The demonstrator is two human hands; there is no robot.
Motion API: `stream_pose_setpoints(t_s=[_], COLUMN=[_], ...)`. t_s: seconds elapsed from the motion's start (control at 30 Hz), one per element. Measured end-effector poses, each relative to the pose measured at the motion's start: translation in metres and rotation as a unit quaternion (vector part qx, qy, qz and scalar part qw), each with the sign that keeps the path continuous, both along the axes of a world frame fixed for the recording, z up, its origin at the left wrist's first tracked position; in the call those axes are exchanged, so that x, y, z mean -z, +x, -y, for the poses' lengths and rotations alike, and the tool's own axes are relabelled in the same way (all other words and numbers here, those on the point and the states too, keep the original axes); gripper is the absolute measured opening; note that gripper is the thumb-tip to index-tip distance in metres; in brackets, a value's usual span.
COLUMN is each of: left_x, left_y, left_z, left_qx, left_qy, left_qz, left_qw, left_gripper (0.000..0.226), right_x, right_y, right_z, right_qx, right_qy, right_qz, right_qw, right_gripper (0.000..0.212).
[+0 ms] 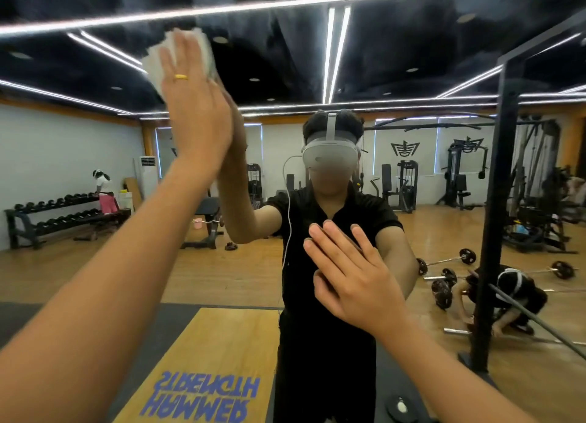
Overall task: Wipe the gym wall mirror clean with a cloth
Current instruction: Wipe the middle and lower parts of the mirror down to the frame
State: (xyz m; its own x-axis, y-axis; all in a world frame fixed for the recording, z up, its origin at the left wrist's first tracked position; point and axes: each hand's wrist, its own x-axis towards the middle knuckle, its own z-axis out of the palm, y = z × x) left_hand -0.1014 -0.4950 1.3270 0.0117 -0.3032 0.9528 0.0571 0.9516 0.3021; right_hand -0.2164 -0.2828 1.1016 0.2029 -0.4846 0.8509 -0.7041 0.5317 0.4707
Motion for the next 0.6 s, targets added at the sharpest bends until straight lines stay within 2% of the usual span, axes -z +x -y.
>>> stream_pose_setpoints(t_s=[0.07,0.17,0.23,0.4,0.6], left_x=[0.022,0.065,0.076,0.073,0.100], left_y=[-0.014,-0.035,-0.041,-0.038,-0.026], left_z=[-0.028,-0.059,-0.064,-0.051,-0.045], left_qx=[0.016,0.003,-0.005,0.021,0.169], left_qy=[-0.077,-0.227,-0.285,-0.293,-0.235], left_qz=[0.031,0.102,0.104,0.133,0.143], left_qw=[0.996,0.968,0.953,0.947,0.947], left_gripper=[0.063,0.064,0.063,0.060,0.059], right_x=[0.000,0.000,-0.001,-0.003,-0.009], right_y=[0.000,0.000,-0.001,0.001,0.008], right_z=[0.000,0.001,0.001,0.001,-0.002], right_qx=[-0.006,-0.012,-0.010,0.002,-0.004], right_qy=[-0.004,-0.001,0.000,0.004,0.034], right_qz=[0.000,-0.002,-0.004,-0.007,0.031], right_qw=[1.000,1.000,1.000,1.000,0.999], right_gripper=[0.054,0.055,0.056,0.058,0.053])
